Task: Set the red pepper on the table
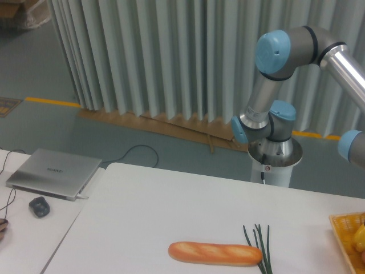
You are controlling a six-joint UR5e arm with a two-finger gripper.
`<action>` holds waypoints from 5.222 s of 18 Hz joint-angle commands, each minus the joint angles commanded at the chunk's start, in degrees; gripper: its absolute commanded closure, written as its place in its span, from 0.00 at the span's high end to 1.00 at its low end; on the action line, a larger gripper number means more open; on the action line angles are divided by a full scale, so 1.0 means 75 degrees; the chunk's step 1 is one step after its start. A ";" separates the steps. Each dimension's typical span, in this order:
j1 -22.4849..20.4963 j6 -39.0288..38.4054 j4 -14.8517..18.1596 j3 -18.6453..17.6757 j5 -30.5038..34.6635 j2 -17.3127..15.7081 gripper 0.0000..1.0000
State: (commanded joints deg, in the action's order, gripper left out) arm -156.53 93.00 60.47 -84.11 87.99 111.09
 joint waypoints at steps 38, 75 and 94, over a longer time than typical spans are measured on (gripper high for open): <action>-0.0117 0.0666 -0.0715 0.0527 0.0689 0.1371 1.00; 0.0316 0.0163 -0.0645 0.0199 0.0654 0.0891 0.51; 0.2179 -0.2392 0.0574 -0.0422 0.0537 -0.0327 0.51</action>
State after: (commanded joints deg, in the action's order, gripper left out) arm -140.19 75.06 64.77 -87.27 92.02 108.64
